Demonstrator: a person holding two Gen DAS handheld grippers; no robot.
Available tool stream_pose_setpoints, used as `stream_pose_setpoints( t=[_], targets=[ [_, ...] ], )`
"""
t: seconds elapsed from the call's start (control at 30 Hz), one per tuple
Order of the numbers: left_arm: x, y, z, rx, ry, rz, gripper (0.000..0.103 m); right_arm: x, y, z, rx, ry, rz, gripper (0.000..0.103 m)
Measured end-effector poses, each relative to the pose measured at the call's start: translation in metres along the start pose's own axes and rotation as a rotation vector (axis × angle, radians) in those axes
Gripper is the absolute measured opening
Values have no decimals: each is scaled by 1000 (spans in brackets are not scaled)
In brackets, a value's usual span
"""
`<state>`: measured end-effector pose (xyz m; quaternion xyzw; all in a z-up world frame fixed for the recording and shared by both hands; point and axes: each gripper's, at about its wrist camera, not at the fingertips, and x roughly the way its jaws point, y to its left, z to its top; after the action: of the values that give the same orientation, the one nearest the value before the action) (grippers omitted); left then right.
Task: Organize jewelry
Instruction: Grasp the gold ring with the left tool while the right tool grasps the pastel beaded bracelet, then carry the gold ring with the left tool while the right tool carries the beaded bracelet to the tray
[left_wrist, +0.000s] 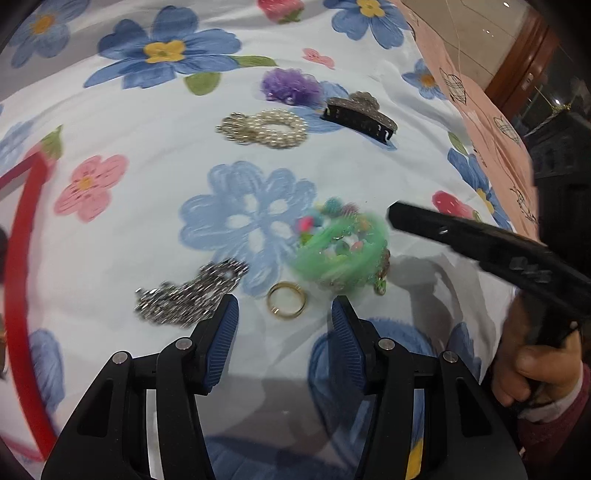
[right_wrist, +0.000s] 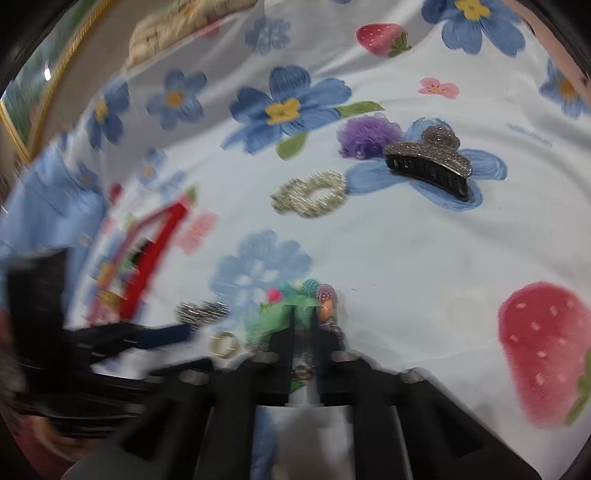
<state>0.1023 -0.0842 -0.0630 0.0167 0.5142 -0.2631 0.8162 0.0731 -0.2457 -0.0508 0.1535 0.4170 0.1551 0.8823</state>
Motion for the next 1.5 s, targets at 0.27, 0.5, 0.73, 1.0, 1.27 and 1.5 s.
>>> stream_pose_setpoints(
  t=[0.27, 0.5, 0.73, 1.0, 1.27, 1.5],
  targets=[
    [11, 1, -2, 13, -8, -33, 21, -15, 12, 4, -39, -30, -31, 8],
    [0, 12, -10, -12, -23, -53, 21, 13, 5, -2, -70, 37, -136, 41],
    [-15, 20, -15, -26, -46, -58, 21, 27, 16, -2, -150, 41, -181, 38],
    [-37, 41, -25, -80, -74, -40, 21, 43, 18, 9, -141, 75, -139, 13],
    [-78, 69, -39, -145, -153, -15, 21, 3, 40, 18, -108, -46, -37, 12],
    [-113, 101, -53, -199, -208, 34, 21, -1, 97, 23, -177, -68, 43, 12]
  ],
)
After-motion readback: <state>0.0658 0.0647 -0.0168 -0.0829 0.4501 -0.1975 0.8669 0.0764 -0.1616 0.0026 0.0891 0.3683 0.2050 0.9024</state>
